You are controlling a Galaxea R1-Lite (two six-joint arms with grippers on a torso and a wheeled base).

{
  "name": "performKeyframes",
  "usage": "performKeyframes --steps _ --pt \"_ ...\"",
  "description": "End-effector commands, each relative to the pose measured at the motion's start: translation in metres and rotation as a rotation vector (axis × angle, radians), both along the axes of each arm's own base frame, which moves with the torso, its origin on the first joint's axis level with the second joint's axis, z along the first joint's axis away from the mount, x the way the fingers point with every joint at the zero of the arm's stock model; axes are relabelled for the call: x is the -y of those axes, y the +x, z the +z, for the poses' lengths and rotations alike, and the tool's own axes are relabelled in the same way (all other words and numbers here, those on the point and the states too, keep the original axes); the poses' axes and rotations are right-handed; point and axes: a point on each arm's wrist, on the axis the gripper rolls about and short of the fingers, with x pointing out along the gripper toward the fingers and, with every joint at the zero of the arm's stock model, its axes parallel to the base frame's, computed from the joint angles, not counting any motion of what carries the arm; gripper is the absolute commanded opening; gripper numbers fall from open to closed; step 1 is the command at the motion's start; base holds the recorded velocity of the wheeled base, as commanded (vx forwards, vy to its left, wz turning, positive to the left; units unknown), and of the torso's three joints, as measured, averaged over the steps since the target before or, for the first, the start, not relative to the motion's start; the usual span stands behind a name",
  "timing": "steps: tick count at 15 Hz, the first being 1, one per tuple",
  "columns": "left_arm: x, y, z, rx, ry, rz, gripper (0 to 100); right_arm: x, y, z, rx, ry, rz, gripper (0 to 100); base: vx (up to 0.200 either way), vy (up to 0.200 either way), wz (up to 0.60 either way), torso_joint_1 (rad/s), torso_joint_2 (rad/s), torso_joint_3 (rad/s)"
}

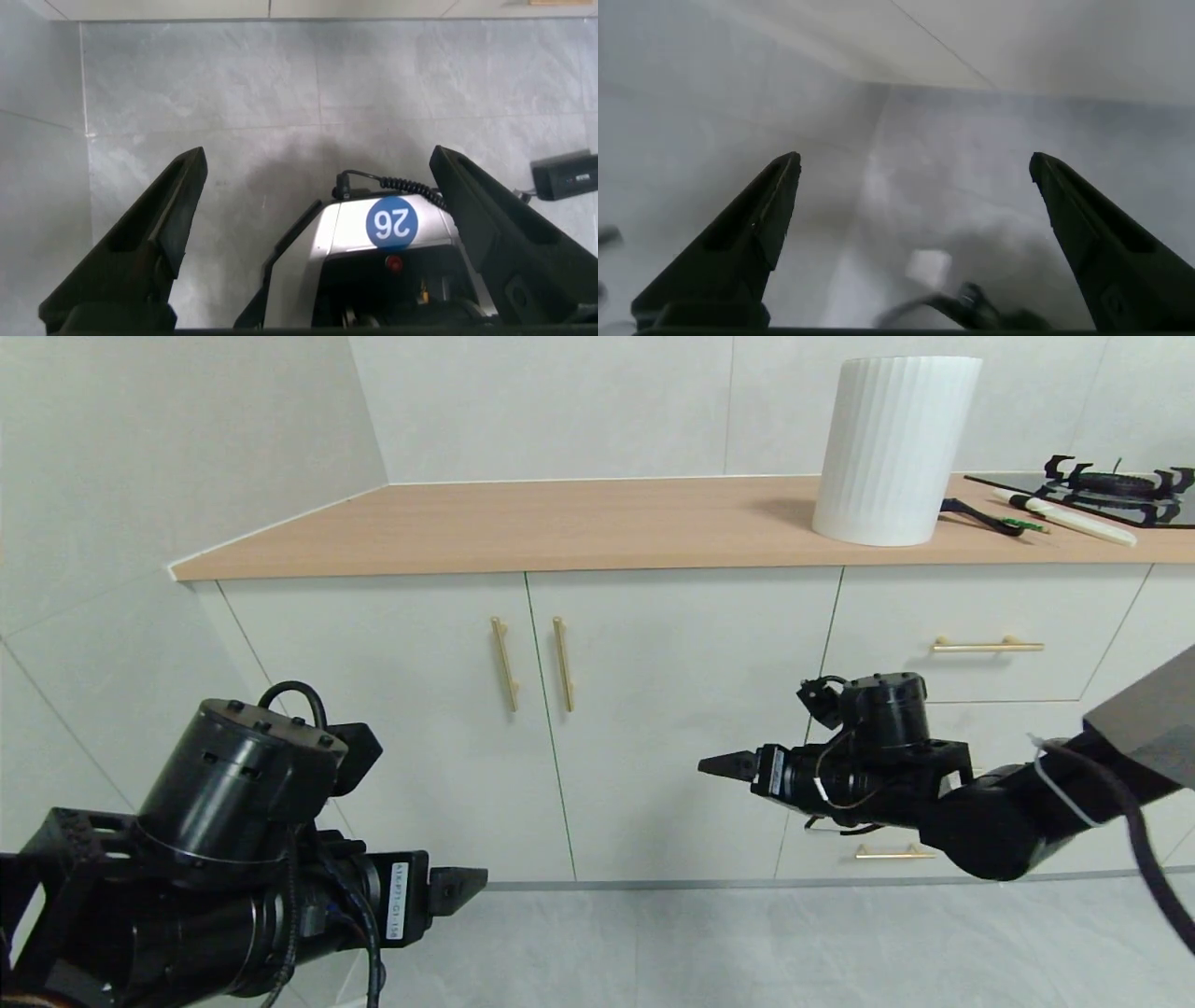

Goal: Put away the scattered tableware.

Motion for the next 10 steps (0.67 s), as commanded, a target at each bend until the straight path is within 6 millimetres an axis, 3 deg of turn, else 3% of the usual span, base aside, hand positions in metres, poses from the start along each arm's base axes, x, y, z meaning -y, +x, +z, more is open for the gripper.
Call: performKeyframes --steps 1,5,7,9,10 --pt "-0.002 -0.003 0.005 0.021 -0.01 0.003 100 0.014 -0.023 0.035 0.098 -0.007 -0.035 100 0.0 0.0 0.0 0.0 0.0 0.0" --pt "-0.031 -0.018 0.03 0.16 0.016 0.044 100 0.047 -0.068 0.063 0.282 -0.216 -0.217 100 0.0 0.0 0.0 0.0 0.0 0.0" --pt "-0.053 -0.05 0.039 0.257 0.005 0.062 100 0.068 -0.105 0.071 0.348 -0.336 -0.352 100 0.0 0.0 0.0 0.0 0.0 0.0" --pt "-0.075 -0.091 0.039 0.368 -0.005 0.037 100 0.089 -0.149 0.084 0.437 -0.369 -0.414 100 0.0 0.0 0.0 0.0 0.0 0.0" --pt "-0.081 -0.101 0.037 0.397 0.001 0.028 100 0.096 -0.163 0.089 0.471 -0.37 -0.433 100 0.0 0.0 0.0 0.0 0.0 0.0"
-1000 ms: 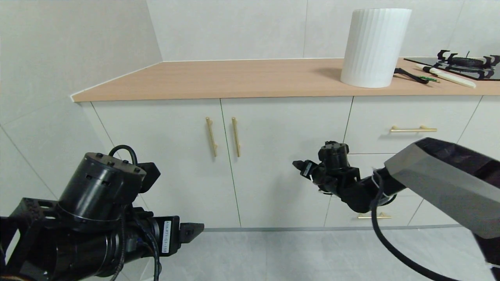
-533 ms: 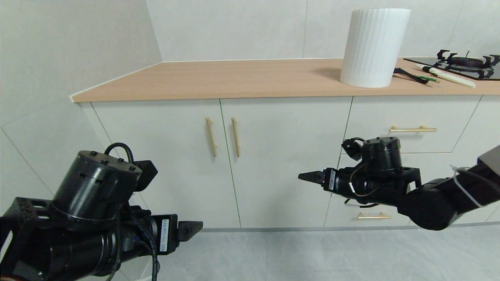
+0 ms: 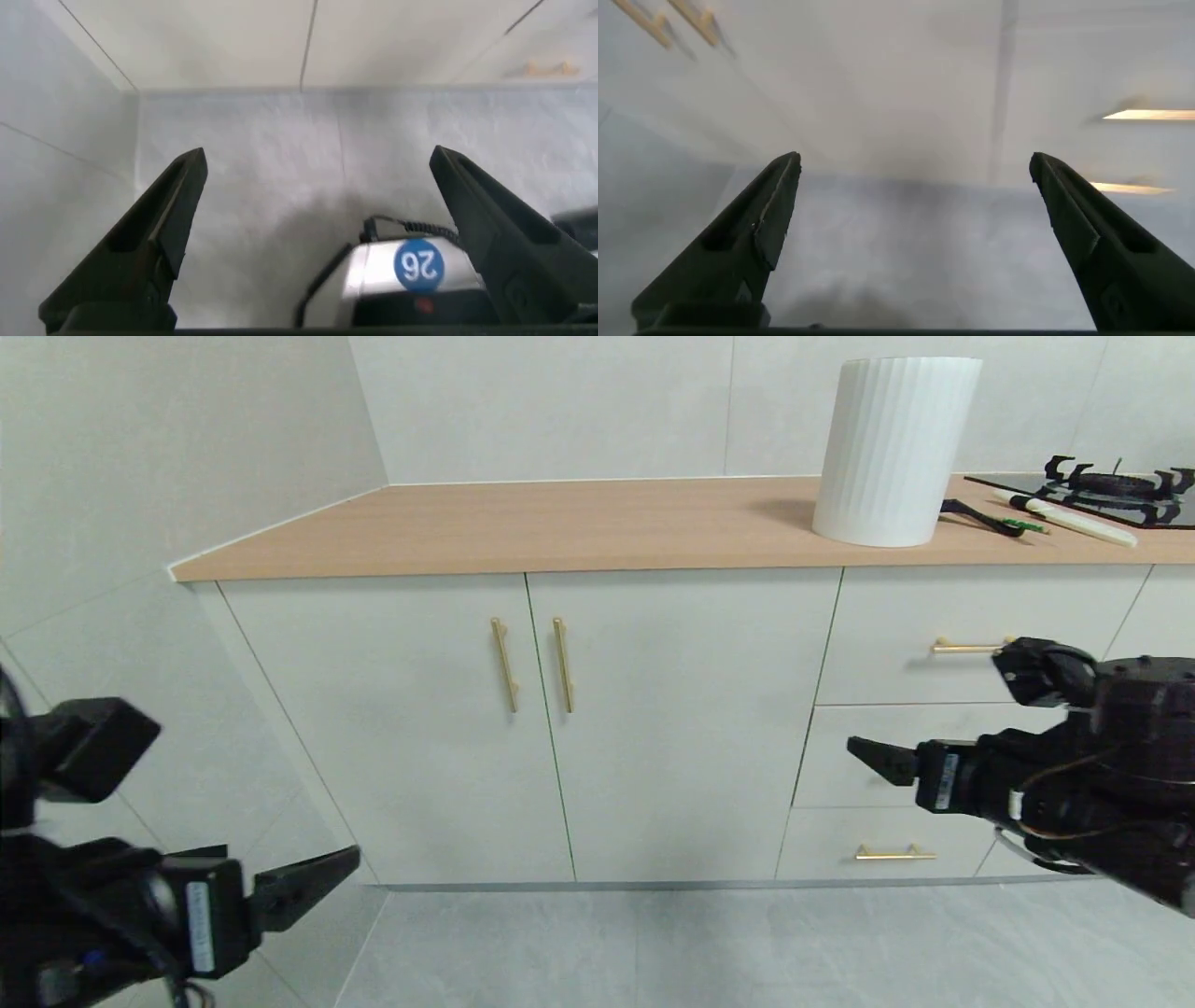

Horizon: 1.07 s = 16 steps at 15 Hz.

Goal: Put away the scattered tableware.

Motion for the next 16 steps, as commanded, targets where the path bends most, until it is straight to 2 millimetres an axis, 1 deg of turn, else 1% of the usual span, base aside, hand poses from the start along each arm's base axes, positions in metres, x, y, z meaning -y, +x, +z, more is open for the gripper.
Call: performKeyframes --steps 1,2,3,5,6,7,9,11,12,14,15,16 --pt "-0.038 -0.064 -0.009 0.19 0.018 0.001 100 0.037 -0.075 0.021 0.169 -0.021 -0.097 100 0.0 0.0 0.0 0.0 0.0 0.0" --pt "-0.051 -0.087 -0.015 0.282 0.072 0.017 100 0.055 -0.104 0.017 0.229 -0.058 -0.193 100 0.0 0.0 0.0 0.0 0.0 0.0" --pt "-0.057 -0.101 -0.015 0.347 0.075 0.035 100 0.067 -0.124 0.014 0.276 -0.087 -0.248 100 0.0 0.0 0.0 0.0 0.0 0.0" --pt "-0.064 -0.12 -0.015 0.443 0.085 0.095 100 0.086 -0.16 0.012 0.386 -0.129 -0.343 100 0.0 0.0 0.0 0.0 0.0 0.0" --pt "-0.066 -0.126 -0.016 0.469 0.093 0.117 100 0.091 -0.171 0.012 0.417 -0.151 -0.387 100 0.0 0.0 0.0 0.0 0.0 0.0" --pt "-0.069 -0.136 -0.021 0.512 0.103 0.135 100 0.097 -0.188 0.013 0.456 -0.173 -0.451 100 0.0 0.0 0.0 0.0 0.0 0.0" --pt "-0.072 -0.152 -0.03 0.588 0.124 0.167 100 0.102 -0.219 0.011 0.552 -0.183 -0.476 100 0.0 0.0 0.0 0.0 0.0 0.0" --pt "-0.073 -0.161 -0.04 0.627 0.131 0.195 100 0.104 -0.244 0.001 0.639 -0.231 -0.475 100 0.0 0.0 0.0 0.0 0.0 0.0" --pt "-0.073 -0.164 -0.046 0.638 0.147 0.211 100 0.104 -0.252 -0.005 0.658 -0.251 -0.491 100 0.0 0.0 0.0 0.0 0.0 0.0" --pt "-0.07 -0.16 -0.057 0.618 0.161 0.24 100 0.1 -0.266 -0.017 0.688 -0.295 -0.495 100 0.0 0.0 0.0 0.0 0.0 0.0" --pt "-0.07 -0.158 -0.06 0.615 0.16 0.25 100 0.099 -0.268 -0.022 0.684 -0.305 -0.488 100 0.0 0.0 0.0 0.0 0.0 0.0" --pt "-0.068 -0.154 -0.067 0.609 0.168 0.267 100 0.099 -0.266 -0.03 0.664 -0.307 -0.48 100 0.0 0.0 0.0 0.0 0.0 0.0"
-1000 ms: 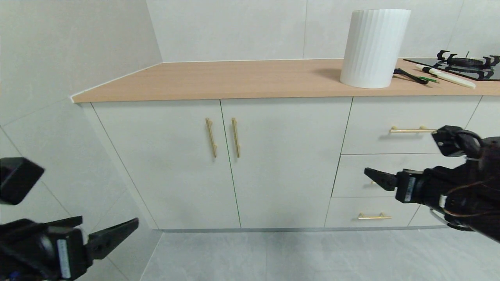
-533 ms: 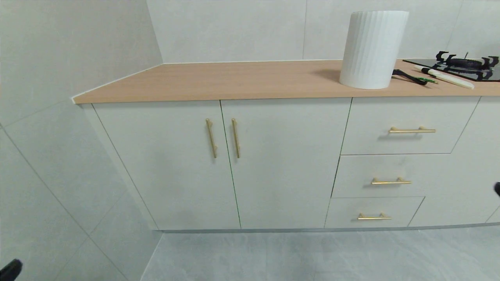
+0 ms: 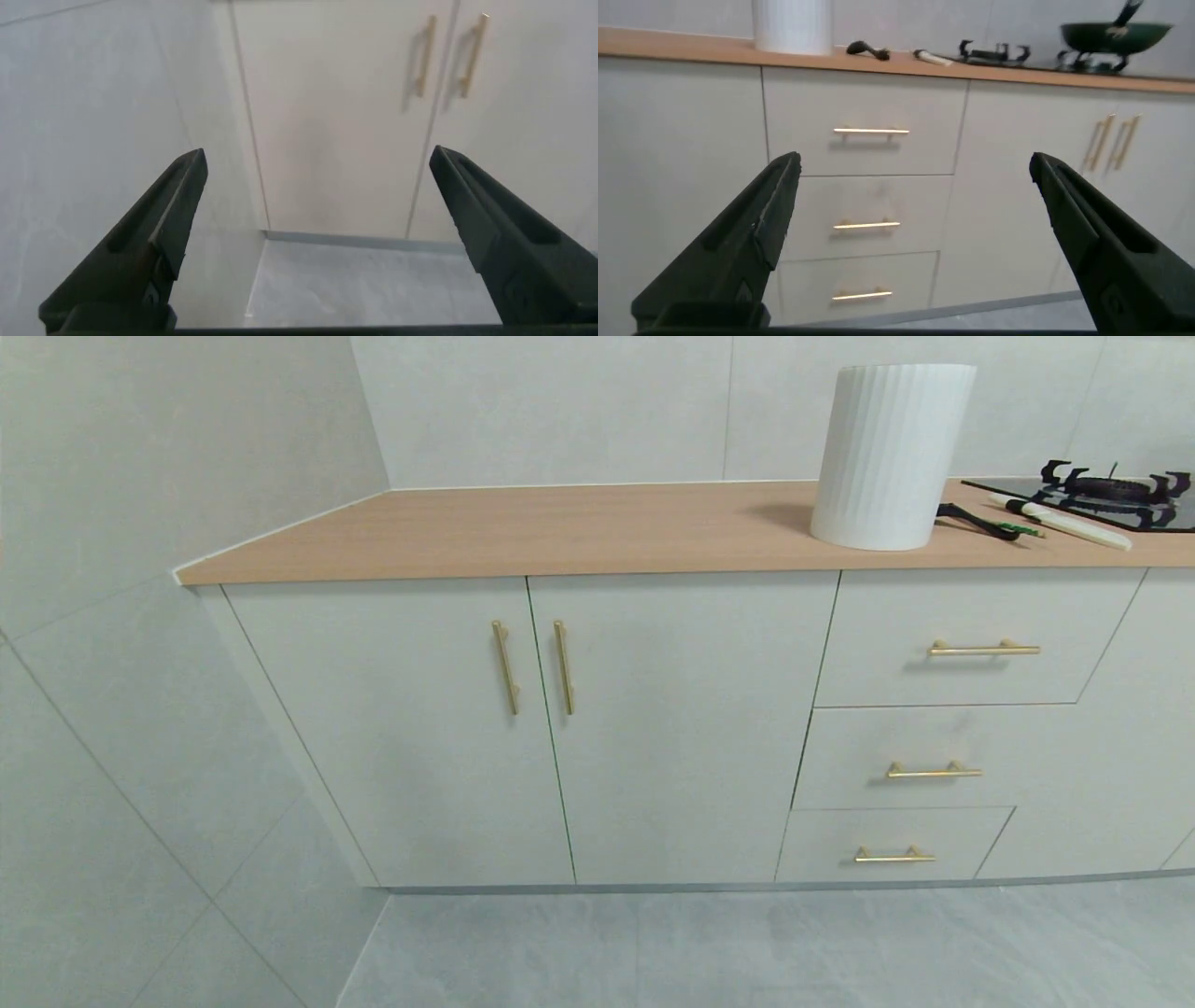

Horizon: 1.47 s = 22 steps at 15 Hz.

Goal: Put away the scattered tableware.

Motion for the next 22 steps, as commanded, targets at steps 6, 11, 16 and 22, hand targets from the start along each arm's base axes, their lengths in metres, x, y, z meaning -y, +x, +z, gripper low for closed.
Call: performKeyframes --steps 6,11,16,22 --pt "0.007 0.011 -0.061 -0.013 0.046 0.12 100 -0.003 0.006 -0.056 -0.092 0.081 0.104 100 0.0 0.0 0.0 0.0 0.0 0.0" --pt "0.012 0.014 -0.07 -0.051 -0.01 -0.099 100 -0.006 0.009 -0.079 -0.316 0.131 0.22 100 0.0 0.0 0.0 0.0 0.0 0.0" --pt "0.013 0.014 -0.073 -0.082 -0.036 -0.169 100 -0.006 0.009 -0.078 -0.31 0.135 0.229 100 0.0 0.0 0.0 0.0 0.0 0.0" --pt "0.013 0.014 -0.073 -0.083 -0.039 -0.169 100 -0.006 0.009 -0.078 -0.311 0.14 0.229 100 0.0 0.0 0.0 0.0 0.0 0.0"
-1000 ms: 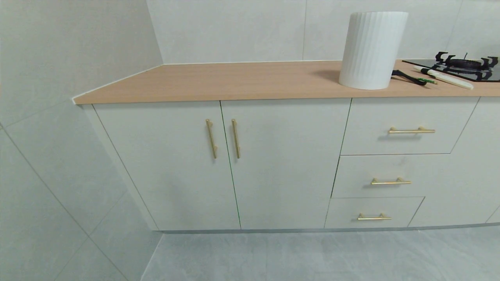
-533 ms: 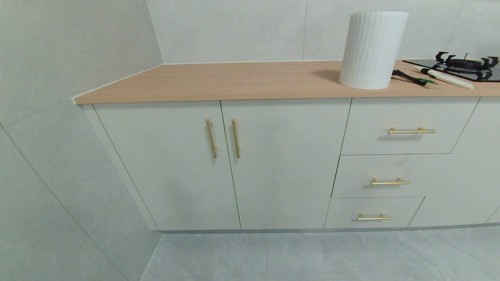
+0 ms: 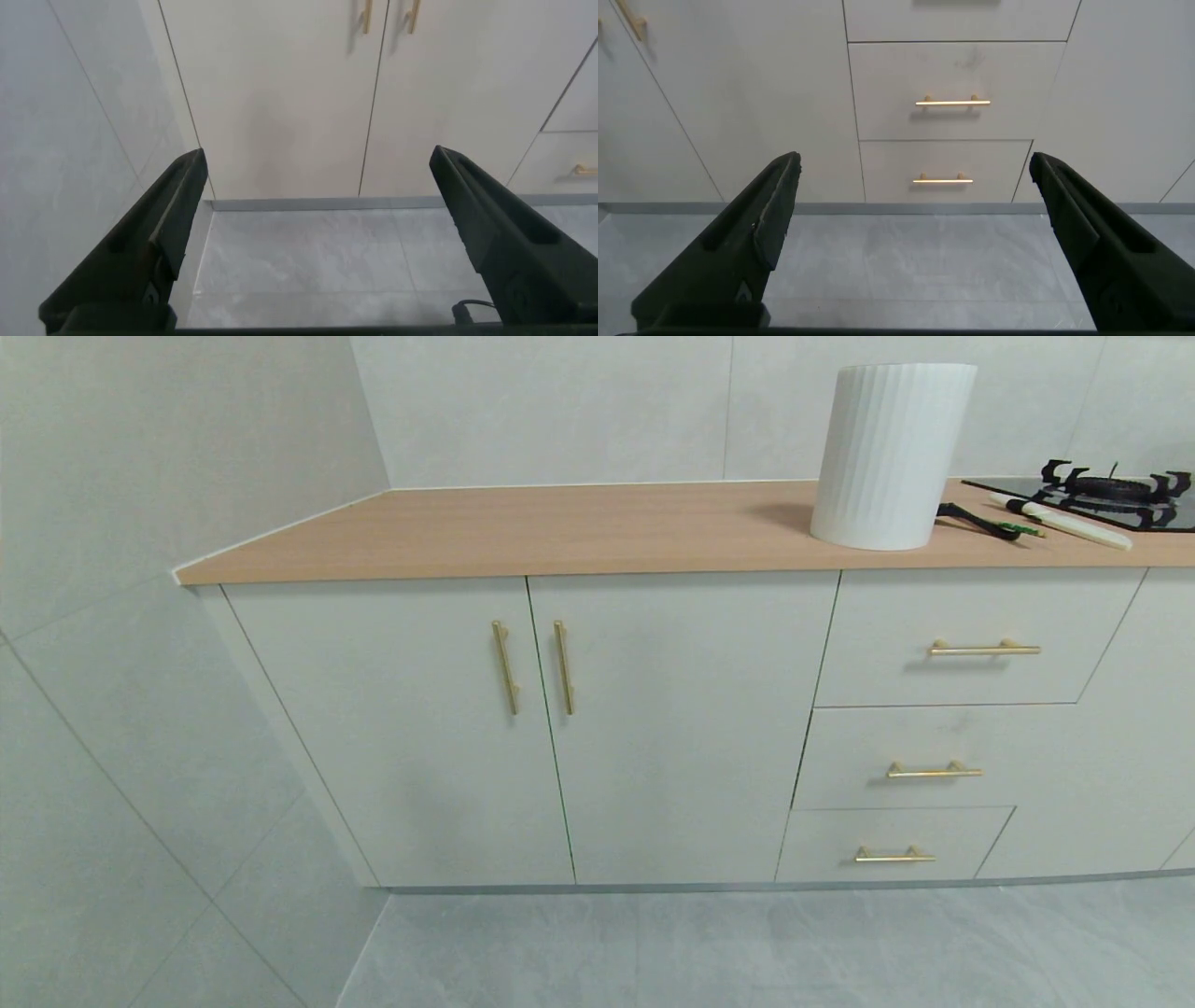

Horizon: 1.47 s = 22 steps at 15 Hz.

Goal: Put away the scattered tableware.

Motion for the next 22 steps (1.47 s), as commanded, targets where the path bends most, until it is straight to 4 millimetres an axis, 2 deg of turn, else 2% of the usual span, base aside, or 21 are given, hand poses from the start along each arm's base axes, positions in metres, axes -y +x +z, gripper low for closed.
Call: performKeyframes --steps 1,6,22 --pt "0.0 0.0 0.0001 0.001 0.0 -0.001 100 0.0 0.0002 0.0 -0.003 -0.001 0.001 100 0.0 0.0 0.0 0.0 0.0 0.0" --pt "0.0 0.0 0.0001 0.001 0.005 -0.001 100 0.0 0.0002 -0.0001 -0.004 0.004 0.001 100 0.0 0.0 0.0 0.0 0.0 0.0" --pt "0.0 0.0001 0.0001 -0.001 0.002 -0.001 100 0.0 0.0002 -0.0001 -0.004 0.005 0.001 100 0.0 -0.2 0.0 0.002 0.0 0.003"
